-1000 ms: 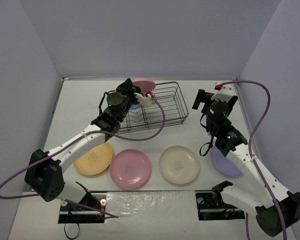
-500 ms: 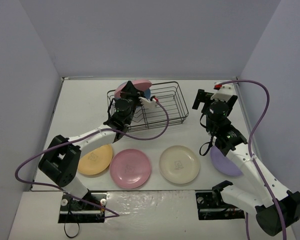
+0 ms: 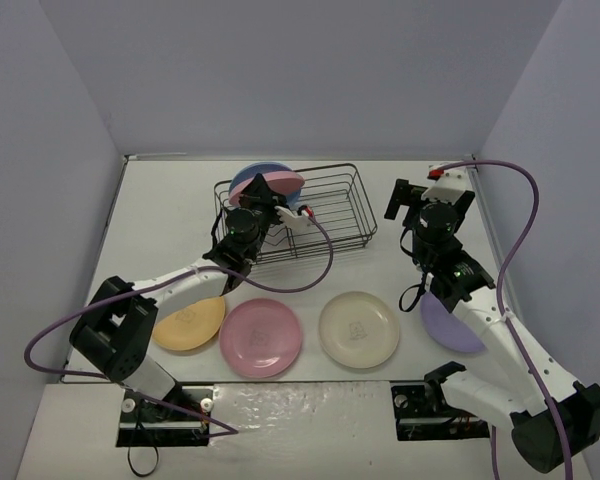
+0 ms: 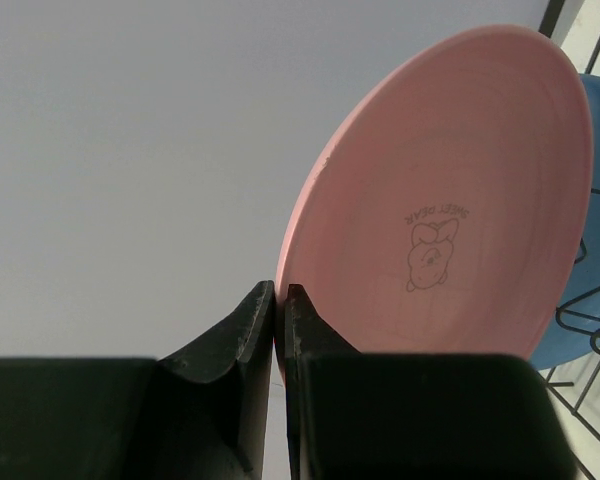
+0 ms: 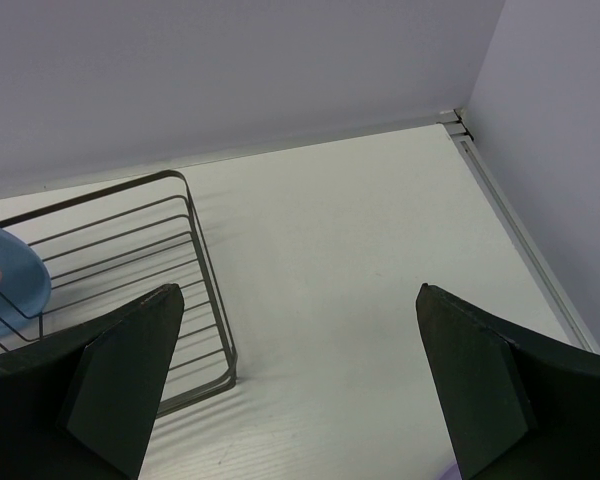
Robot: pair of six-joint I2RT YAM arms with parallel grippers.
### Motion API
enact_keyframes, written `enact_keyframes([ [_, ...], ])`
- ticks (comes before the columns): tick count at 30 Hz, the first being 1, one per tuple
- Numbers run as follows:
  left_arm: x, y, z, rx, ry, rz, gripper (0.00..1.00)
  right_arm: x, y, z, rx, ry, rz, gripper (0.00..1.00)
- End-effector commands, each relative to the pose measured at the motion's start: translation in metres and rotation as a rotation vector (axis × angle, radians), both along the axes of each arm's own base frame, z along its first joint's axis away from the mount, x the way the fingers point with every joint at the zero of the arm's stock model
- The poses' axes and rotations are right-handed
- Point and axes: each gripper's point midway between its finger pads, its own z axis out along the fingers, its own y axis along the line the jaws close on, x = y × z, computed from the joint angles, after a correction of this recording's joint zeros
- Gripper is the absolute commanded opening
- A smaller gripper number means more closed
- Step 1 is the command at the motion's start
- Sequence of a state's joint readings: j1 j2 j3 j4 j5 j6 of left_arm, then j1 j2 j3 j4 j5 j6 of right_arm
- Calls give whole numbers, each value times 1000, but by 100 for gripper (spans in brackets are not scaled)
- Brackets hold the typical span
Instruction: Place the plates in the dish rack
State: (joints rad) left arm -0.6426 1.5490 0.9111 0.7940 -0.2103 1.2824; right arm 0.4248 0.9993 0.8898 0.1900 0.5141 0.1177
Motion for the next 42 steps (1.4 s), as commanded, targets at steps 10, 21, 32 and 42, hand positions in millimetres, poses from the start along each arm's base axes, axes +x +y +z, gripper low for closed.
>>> enact_keyframes([
  [10, 0, -7, 49, -71, -190, -20, 0, 0, -2, 19, 31, -66, -5, 100],
  [21, 3, 2, 38, -121, -152, -22, 0, 0, 0, 18, 36, -66, 4, 100],
  [32, 19, 15, 21, -192, -73, -25, 0, 2, 0, 16, 38, -55, 2, 100],
  [42, 28, 15, -3, -165, 23, -22, 12, 3, 1, 13, 40, -47, -1, 100],
])
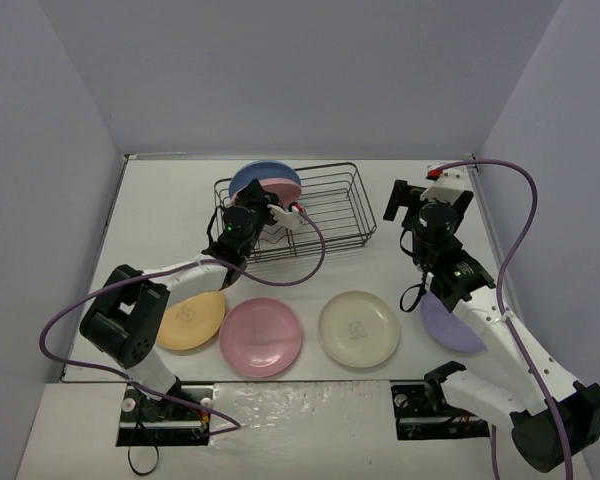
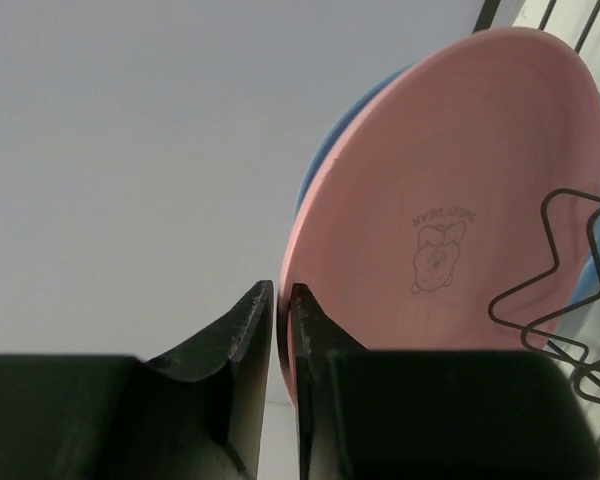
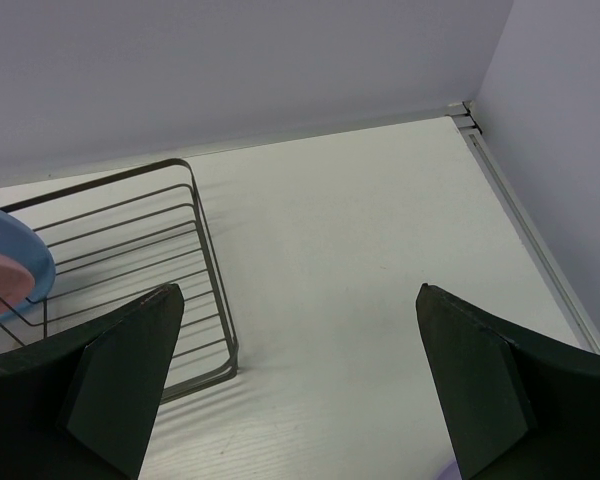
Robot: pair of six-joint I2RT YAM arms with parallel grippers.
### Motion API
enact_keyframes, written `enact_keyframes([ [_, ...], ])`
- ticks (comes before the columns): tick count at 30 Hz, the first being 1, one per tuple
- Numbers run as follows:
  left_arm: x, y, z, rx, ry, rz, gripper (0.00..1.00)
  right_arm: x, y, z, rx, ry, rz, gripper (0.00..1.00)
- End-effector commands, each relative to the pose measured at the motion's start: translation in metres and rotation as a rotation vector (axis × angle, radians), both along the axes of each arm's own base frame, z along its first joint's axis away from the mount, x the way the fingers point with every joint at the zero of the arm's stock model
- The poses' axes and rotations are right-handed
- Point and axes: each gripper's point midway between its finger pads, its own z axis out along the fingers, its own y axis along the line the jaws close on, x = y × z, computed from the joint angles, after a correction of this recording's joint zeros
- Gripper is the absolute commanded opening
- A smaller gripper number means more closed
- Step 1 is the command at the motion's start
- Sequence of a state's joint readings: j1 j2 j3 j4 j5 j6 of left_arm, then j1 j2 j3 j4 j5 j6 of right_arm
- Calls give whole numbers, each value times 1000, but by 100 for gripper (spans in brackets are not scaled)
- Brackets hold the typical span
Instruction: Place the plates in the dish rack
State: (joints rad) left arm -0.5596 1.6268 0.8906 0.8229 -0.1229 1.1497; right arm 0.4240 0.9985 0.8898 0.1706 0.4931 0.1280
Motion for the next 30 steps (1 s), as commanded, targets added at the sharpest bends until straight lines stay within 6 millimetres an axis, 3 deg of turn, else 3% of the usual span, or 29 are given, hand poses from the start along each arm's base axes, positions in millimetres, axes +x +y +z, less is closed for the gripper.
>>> enact_keyframes([
  [1, 6, 0, 39, -80, -73, -8, 15, 4, -3, 18, 36, -64, -20, 100],
  [4, 8, -1, 35, -85, -64, -11, 25, 4, -2, 17, 37, -62, -20, 100],
  [12, 12, -4, 37, -109, -57, -17, 27, 5, -1, 15, 33, -56, -17, 100],
  [19, 7, -4, 48, -131, -50, -25, 58, 3, 4, 9, 51, -14, 11, 100],
  [23, -21, -3, 86, -226, 5, -82, 75, -10, 4, 6, 120, 23, 3, 100],
  [26, -41, -5, 124, -312, 61, -140, 93, -21, 3, -6, 164, 73, -8, 100],
  [27, -50, -7, 131, -337, 105, -165, 96, -25, 3, -9, 183, 89, -7, 100],
  [29, -64, -6, 166, -434, 109, -202, 97, -33, 3, -22, 190, 146, -6, 100],
  [30, -72, -8, 172, -463, 135, -229, 97, -36, 3, -27, 195, 163, -7, 100],
])
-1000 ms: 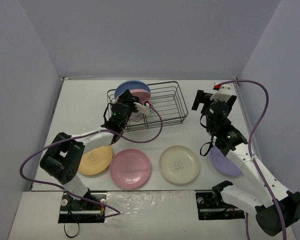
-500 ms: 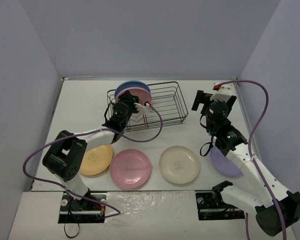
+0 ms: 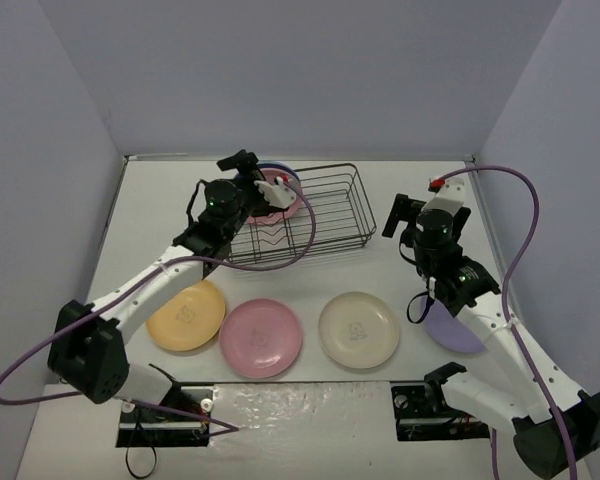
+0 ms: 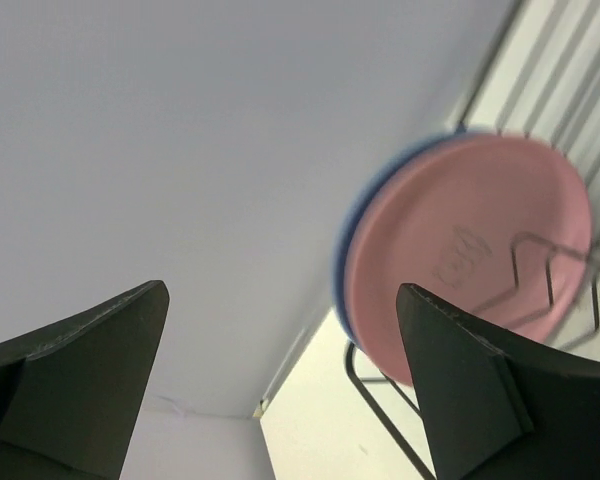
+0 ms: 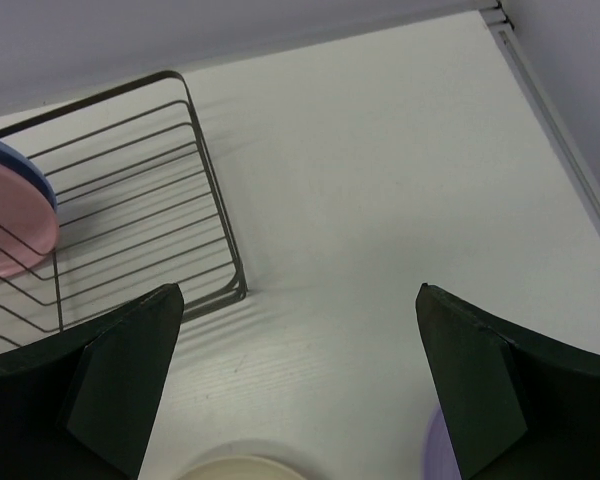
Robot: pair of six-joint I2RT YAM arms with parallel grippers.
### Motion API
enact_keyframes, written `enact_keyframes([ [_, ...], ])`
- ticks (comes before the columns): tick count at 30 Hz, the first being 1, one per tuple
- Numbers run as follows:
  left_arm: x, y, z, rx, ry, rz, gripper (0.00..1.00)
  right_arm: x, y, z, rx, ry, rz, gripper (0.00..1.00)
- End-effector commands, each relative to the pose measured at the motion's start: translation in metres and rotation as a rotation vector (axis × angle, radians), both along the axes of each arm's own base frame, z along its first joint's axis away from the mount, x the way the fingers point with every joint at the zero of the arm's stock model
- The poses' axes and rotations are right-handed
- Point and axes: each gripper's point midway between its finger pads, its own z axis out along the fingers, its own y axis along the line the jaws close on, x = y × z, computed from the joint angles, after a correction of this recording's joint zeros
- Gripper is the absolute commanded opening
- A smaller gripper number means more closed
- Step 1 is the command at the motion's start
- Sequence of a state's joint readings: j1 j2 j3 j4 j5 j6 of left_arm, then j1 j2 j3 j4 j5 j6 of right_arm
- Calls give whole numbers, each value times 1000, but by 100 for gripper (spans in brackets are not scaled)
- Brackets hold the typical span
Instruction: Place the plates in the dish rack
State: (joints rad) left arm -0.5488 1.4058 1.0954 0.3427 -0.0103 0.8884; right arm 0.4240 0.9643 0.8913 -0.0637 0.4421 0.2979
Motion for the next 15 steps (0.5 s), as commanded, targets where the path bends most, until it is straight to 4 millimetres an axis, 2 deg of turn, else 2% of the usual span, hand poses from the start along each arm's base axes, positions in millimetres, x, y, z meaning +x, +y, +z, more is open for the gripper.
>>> enact_keyframes([
  [1, -51, -7, 103, -283, -1, -148, 97, -16, -2, 4, 103, 29, -31, 100],
  [3, -67, -7, 120, -362, 29, -189, 97, -27, -9, -12, 110, 83, -78, 100],
  [6, -78, 15, 148, -642, 83, -93, 97, -41, -37, -29, 130, 113, -258, 100],
  [8, -74, 49, 149, -790, 96, 89, 97, -46, -49, -43, 126, 138, -327, 100],
  [9, -70, 73, 145, -863, 90, 224, 97, -46, -51, -50, 127, 160, -340, 100],
  [10, -71, 83, 133, -953, 142, 286, 97, -46, -54, -55, 135, 178, -358, 100],
  [12, -65, 109, 97, -1035, 224, 417, 97, -47, -74, -66, 143, 225, -442, 100],
  [14, -58, 145, 59, -1144, 295, 552, 97, -44, -90, -80, 140, 275, -491, 100],
  [15, -53, 162, 41, -1194, 331, 591, 97, -41, -92, -88, 140, 305, -484, 100],
])
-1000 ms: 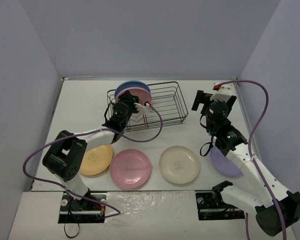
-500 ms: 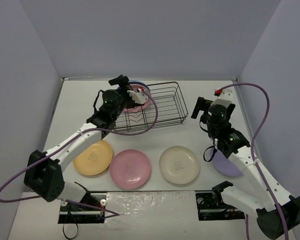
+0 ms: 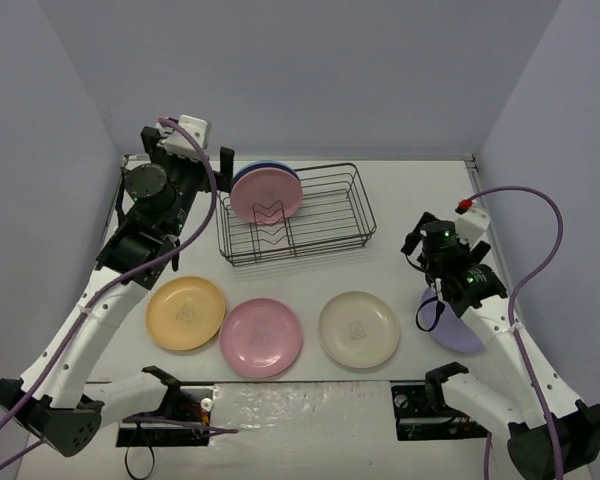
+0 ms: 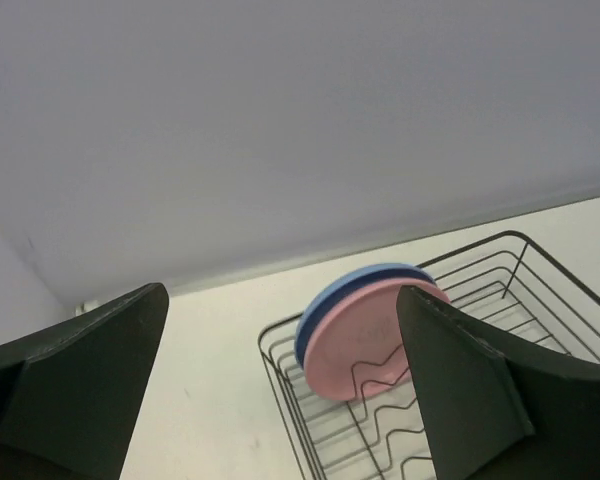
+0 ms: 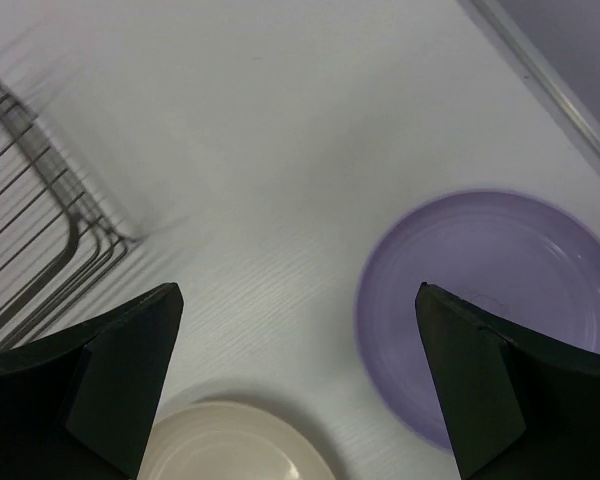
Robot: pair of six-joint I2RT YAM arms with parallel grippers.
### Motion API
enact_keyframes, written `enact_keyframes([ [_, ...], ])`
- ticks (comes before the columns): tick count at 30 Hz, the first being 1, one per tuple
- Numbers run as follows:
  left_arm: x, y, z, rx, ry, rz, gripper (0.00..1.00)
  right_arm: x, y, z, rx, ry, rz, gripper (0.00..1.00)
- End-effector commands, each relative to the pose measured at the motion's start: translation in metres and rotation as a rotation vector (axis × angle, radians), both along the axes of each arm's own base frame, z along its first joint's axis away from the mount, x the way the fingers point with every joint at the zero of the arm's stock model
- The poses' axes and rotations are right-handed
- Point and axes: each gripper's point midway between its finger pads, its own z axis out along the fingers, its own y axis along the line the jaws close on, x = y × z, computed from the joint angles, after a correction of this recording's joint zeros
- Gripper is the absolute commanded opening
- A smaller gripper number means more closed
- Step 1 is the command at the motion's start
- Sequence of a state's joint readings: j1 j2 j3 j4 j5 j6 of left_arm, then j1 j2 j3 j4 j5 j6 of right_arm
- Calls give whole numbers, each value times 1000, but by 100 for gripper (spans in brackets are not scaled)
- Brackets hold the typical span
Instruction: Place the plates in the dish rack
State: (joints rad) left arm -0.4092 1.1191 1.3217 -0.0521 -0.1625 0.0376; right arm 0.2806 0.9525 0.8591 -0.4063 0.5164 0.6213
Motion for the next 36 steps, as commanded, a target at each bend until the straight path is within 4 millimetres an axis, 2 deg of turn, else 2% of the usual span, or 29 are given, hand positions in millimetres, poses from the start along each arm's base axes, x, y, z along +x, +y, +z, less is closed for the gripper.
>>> enact_keyframes([
  [1, 13, 81, -84, -392, 259, 264, 97, 6, -37, -29, 33, 87, -155, 100],
  [4, 17, 124, -104, -479, 270, 343, 97, 9, -71, -48, 142, 107, -231, 100],
  [7, 16, 142, -117, -478, 275, 394, 97, -3, -107, -61, 206, 102, -354, 100],
  [8, 17, 149, -117, -480, 270, 410, 97, -7, -112, -63, 199, 108, -377, 100],
  [10, 21, 161, -123, -508, 275, 431, 97, -29, -134, -70, 151, 154, -488, 100],
  [16, 37, 176, -137, -576, 305, 435, 97, -86, -172, -91, 179, 192, -704, 100],
  [18, 40, 179, -140, -576, 307, 440, 97, -89, -171, -97, 221, 180, -716, 100],
  [20, 43, 182, -142, -581, 307, 448, 97, -85, -166, -102, 271, 152, -711, 100],
  [21, 44, 186, -142, -585, 300, 453, 97, -76, -162, -104, 305, 108, -682, 100],
  [24, 47, 189, -141, -557, 292, 454, 97, -73, -155, -117, 345, 119, -660, 99],
  [29, 47, 195, -140, -561, 283, 455, 97, -92, -149, -142, 342, 206, -695, 97],
  [32, 47, 194, -140, -564, 278, 446, 97, -92, -149, -143, 353, 186, -719, 95],
  [36, 45, 193, -140, -561, 277, 440, 97, -101, -157, -136, 312, 172, -778, 99],
])
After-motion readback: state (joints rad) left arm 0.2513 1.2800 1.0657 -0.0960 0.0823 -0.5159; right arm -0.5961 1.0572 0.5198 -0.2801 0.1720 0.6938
